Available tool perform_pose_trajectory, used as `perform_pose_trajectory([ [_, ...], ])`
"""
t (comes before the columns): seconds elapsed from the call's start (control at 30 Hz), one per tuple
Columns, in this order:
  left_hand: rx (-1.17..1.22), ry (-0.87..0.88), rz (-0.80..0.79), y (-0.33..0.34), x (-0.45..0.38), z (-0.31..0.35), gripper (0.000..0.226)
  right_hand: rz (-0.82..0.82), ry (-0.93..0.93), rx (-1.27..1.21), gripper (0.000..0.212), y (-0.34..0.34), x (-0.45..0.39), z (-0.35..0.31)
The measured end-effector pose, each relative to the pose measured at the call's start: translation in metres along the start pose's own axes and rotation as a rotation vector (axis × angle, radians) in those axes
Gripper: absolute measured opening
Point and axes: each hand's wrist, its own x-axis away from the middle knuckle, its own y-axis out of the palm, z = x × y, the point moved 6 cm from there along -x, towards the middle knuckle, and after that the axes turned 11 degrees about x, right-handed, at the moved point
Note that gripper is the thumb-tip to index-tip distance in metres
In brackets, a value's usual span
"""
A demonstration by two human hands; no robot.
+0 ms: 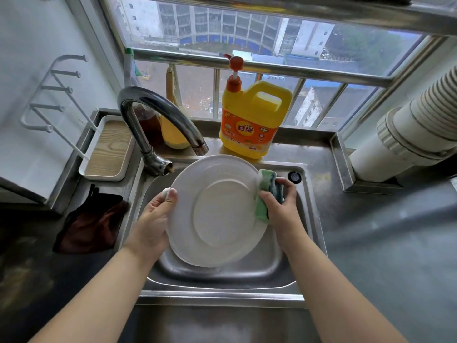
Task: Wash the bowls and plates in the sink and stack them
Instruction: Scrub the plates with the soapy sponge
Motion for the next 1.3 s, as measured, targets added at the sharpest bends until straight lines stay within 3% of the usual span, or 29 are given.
perform_pose_trajectory([
  [0.13, -0.085, -0.109, 0.093, -0.009, 0.0, -0.01, 0.029, 0.005, -0.174, 0.062, 0.05, -0.005, 0.003, -0.019],
  [0.27, -0.214, -0.389, 0.252, -0.018, 0.007, -0.032, 0.049, 0.049, -0.448, 0.305, 0.061, -0.004, 0.015, -0.05],
  [0.47, 0.167, -0.694, 0.366, 0.009, 0.026, -0.054, 0.059, -0.022, -0.812, 0.754, 0.053, 0.024, 0.046, -0.061],
  [0.6, 0.3, -0.681, 0.436, 0.007, 0.027, -0.054, 0.043, -0.058, -0.805, 0.831, 0.05, 0.025, 0.057, -0.048],
  [0.67, 0.291, -0.683, 0.437, 0.003, 0.029, -0.051, 0.033, -0.158, -0.753, 0.803, 0.055, 0.023, 0.062, -0.038],
  [0.8, 0.145, -0.558, 0.46, -0.014, 0.029, -0.049, 0.037, -0.463, -0.397, 0.697, 0.051, 0.021, 0.063, -0.007],
  [0.87, -0.002, -0.5, 0.435, -0.018, 0.032, -0.048, 0.05, -0.498, -0.223, 0.679, 0.046, 0.019, 0.056, 0.012],
  [0.93, -0.08, -0.465, 0.356, -0.014, 0.036, -0.048, 0.056, -0.431, -0.142, 0.771, 0.042, 0.02, 0.048, 0.026],
  [1.07, -0.119, -0.448, 0.233, 0.002, 0.043, -0.052, 0.053, -0.21, -0.218, 0.857, 0.046, 0.046, 0.046, 0.03],
  [1.2, -0.099, -0.356, 0.209, -0.001, 0.045, -0.046, 0.059, -0.368, -0.401, 0.834, 0.046, 0.075, 0.072, 0.022],
  [1.3, -0.086, -0.269, 0.266, -0.016, 0.046, -0.034, 0.054, -0.462, -0.476, 0.958, 0.05, 0.053, 0.074, 0.03],
])
